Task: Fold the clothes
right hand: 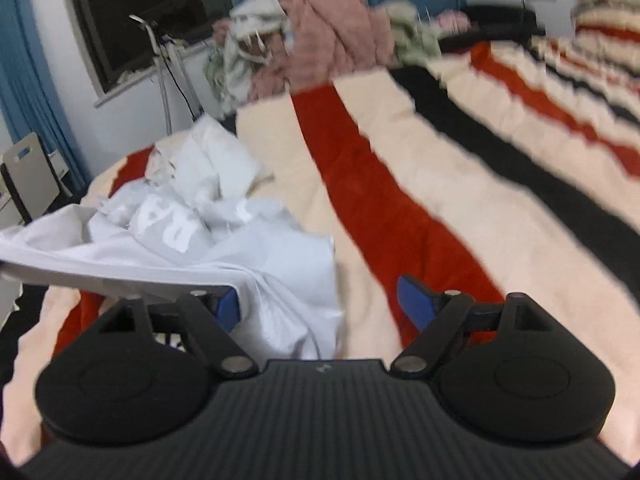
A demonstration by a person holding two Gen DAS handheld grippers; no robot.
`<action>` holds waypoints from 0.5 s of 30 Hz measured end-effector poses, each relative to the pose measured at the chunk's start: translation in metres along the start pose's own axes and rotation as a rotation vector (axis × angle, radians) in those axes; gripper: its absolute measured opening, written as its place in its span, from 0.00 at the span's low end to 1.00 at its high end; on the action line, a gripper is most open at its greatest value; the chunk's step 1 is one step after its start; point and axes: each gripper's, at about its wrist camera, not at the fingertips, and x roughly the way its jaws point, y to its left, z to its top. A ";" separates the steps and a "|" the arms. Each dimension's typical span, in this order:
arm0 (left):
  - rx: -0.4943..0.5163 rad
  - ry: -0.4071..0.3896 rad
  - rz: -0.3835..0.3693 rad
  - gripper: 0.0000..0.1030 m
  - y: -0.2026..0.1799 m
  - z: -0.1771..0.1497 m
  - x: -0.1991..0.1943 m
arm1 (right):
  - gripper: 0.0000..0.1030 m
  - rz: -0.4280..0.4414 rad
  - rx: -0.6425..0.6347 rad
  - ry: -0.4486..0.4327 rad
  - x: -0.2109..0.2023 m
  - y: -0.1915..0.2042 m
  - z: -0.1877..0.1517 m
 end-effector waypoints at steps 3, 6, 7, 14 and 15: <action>-0.042 -0.022 0.006 0.03 0.006 0.009 -0.018 | 0.80 -0.040 -0.054 -0.065 -0.020 0.004 -0.001; -0.098 -0.049 0.052 0.00 0.017 0.015 -0.035 | 0.80 -0.158 -0.147 -0.072 -0.027 0.010 -0.007; -0.123 -0.054 0.069 0.00 0.022 0.017 -0.039 | 0.80 -0.184 -0.169 -0.036 -0.022 0.010 -0.010; -0.243 0.077 0.091 0.00 0.056 0.011 -0.035 | 0.80 -0.123 0.032 0.039 -0.006 -0.018 -0.008; -0.242 0.099 0.083 0.00 0.056 0.009 -0.033 | 0.80 -0.120 0.050 0.028 -0.007 -0.020 -0.007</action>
